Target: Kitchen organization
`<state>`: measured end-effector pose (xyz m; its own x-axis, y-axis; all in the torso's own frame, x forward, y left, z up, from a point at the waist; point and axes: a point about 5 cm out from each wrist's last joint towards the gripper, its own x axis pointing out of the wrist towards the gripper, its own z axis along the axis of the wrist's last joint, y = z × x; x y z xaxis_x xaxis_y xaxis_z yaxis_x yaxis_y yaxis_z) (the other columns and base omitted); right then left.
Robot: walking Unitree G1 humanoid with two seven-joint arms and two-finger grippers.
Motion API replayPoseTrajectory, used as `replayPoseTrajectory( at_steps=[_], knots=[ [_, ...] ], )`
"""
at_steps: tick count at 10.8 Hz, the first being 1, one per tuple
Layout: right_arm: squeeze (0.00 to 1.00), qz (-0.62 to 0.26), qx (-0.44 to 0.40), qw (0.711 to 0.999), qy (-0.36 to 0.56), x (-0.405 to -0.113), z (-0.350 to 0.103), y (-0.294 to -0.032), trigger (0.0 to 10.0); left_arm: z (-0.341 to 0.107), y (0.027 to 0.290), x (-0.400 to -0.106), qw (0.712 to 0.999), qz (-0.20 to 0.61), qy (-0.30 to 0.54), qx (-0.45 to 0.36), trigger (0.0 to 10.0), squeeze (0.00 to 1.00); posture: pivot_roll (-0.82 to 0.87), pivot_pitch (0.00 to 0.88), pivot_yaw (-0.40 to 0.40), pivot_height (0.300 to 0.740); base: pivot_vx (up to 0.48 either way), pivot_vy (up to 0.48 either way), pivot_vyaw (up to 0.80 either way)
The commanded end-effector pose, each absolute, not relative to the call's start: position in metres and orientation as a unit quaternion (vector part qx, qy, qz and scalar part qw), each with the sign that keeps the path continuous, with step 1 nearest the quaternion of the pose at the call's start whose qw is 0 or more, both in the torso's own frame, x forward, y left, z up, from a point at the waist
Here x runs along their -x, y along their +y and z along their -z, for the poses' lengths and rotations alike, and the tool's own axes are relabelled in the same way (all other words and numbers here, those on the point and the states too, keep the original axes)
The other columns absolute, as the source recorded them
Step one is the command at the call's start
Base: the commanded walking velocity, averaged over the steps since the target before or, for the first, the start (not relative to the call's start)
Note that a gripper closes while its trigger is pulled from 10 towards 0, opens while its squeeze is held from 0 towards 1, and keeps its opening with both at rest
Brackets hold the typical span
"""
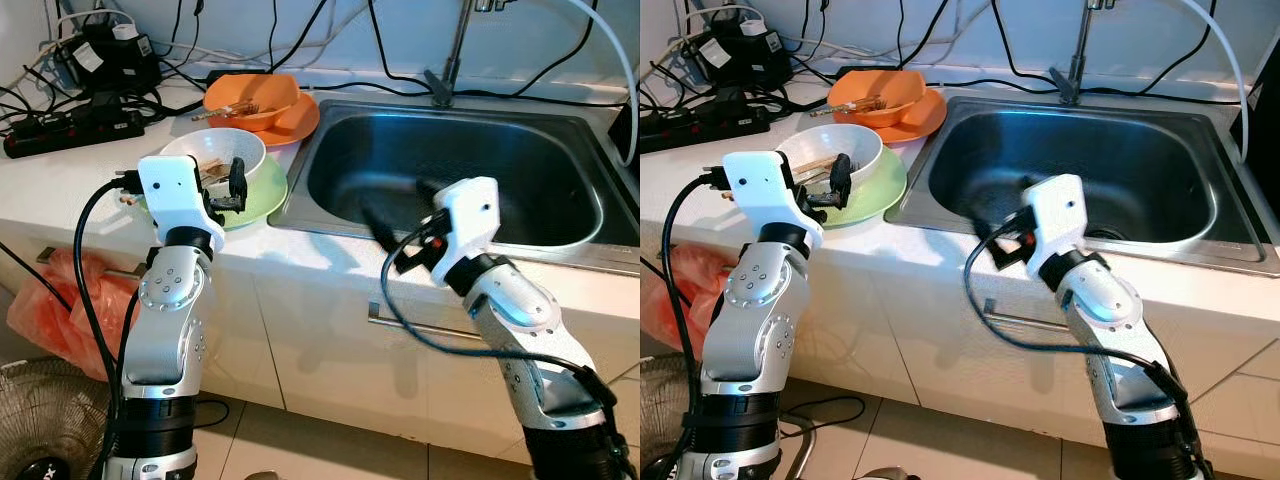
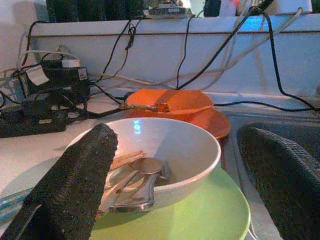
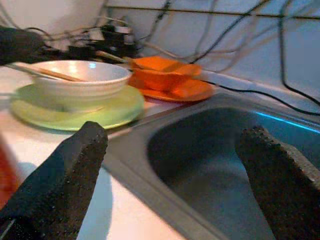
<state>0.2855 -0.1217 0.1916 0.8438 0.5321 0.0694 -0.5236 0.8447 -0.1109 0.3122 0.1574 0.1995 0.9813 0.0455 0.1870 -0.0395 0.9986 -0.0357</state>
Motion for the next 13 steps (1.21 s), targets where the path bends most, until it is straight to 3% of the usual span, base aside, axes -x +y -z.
replayPoseTrajectory(
  at_steps=[1, 9, 13],
  knots=[
    [0.00, -0.302, 0.039, 0.951, -0.045, -0.280, -0.192, -0.118, 10.0, -0.204, 0.158, -0.310, 0.995, -0.024, -0.098, 0.015, 10.0, 0.00, 0.12, 0.000, 0.050, 0.740, 0.000, 0.000, 0.00],
    [0.00, -0.344, 0.053, 0.937, -0.027, -0.268, -0.183, -0.110, 10.0, -0.199, 0.163, -0.305, 0.997, -0.027, -0.066, 0.000, 10.0, 0.00, 0.12, 0.000, 0.049, 0.740, 0.000, 0.000, 0.00],
    [0.00, -0.348, 0.058, 0.935, -0.025, -0.267, -0.182, -0.109, 10.0, -0.201, 0.142, -0.305, 0.997, 0.028, -0.063, 0.032, 10.0, 0.00, 0.12, 0.000, 0.044, 0.740, 0.000, 0.000, 0.00]
  ],
)
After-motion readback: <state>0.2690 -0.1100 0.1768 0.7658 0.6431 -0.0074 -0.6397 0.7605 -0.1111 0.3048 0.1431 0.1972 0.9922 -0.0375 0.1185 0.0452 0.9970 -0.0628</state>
